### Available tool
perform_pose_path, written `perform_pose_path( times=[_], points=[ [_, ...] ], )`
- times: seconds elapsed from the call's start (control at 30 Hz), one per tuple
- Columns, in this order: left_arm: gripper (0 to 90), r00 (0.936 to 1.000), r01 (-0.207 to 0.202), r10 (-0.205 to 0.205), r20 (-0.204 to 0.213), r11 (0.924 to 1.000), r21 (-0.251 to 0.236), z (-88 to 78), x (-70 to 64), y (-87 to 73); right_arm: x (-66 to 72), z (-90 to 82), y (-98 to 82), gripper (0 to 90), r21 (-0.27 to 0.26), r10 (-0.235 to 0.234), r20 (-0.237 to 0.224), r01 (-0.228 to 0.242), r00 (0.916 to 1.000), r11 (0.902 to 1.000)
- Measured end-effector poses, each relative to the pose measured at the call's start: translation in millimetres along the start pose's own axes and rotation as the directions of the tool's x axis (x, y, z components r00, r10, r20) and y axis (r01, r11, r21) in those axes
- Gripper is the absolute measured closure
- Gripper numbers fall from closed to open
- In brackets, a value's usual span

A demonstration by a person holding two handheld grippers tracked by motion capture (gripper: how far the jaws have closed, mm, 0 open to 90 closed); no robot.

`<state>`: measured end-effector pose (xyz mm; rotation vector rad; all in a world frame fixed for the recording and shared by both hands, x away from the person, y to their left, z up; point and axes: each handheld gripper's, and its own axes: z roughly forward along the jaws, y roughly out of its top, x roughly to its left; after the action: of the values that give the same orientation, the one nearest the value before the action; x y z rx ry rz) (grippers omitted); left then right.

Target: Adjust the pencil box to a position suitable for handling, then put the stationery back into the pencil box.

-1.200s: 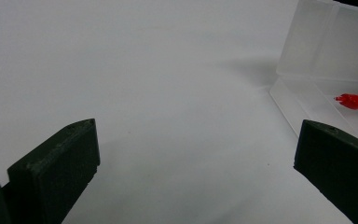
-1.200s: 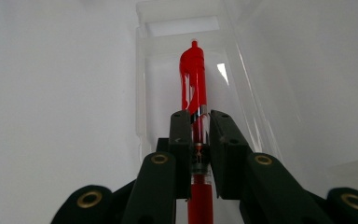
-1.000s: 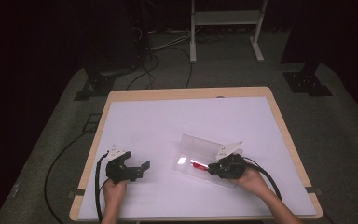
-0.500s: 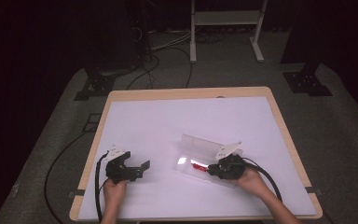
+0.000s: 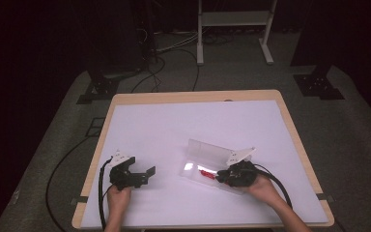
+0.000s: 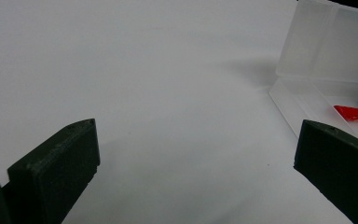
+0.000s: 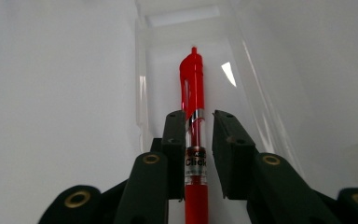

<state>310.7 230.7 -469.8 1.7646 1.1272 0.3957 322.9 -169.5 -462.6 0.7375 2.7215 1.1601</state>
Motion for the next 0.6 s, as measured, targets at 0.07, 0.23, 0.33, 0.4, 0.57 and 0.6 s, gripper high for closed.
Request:
perform_pose_path(
  times=[0.07, 0.23, 0.33, 0.4, 0.57, 0.6],
  points=[
    [0.0, 1.0, 0.0, 0.0, -0.001, 1.0, -0.001, 0.1, -0.1, 0.0, 0.3, -4.8, 1.1, 72.6, -0.016, -0.001, 0.005, 0.001, 1.0, 0.9999],
    [0.0, 1.0, -0.005, 0.005, -0.001, 1.0, 0.0, 0.1, -0.4, -0.1, 1.8, -17.7, 1.6, 68.1, -0.045, 0.0, 0.006, 0.001, 1.0, 0.999],
    [0.0, 1.0, -0.002, 0.002, -0.003, 1.0, 0.0, 0.2, -0.3, -0.1, 2.4, -24.3, 0.9, 66.2, -0.057, 0.003, 0.008, -0.003, 1.0, 0.9984],
    [0.0, 1.0, -0.007, 0.007, -0.001, 1.0, 0.001, 0.0, -0.4, -0.1, 2.2, -26.7, 0.6, 65.6, -0.061, 0.002, 0.011, -0.001, 0.9999, 0.9981],
    [0.0, 1.0, -0.003, 0.003, -0.001, 1.0, 0.0, 0.2, -0.2, 0.0, 1.9, -36.7, -2.3, 62.9, -0.078, 0.014, 0.025, -0.012, 0.9996, 0.9969],
    [0.0, 1.0, -0.002, 0.002, 0.0, 1.0, -0.001, 0.2, -0.3, -0.1, 1.3, -39.2, -4.0, 62.1, -0.074, 0.018, 0.03, -0.015, 0.9994, 0.9972]
  ],
)
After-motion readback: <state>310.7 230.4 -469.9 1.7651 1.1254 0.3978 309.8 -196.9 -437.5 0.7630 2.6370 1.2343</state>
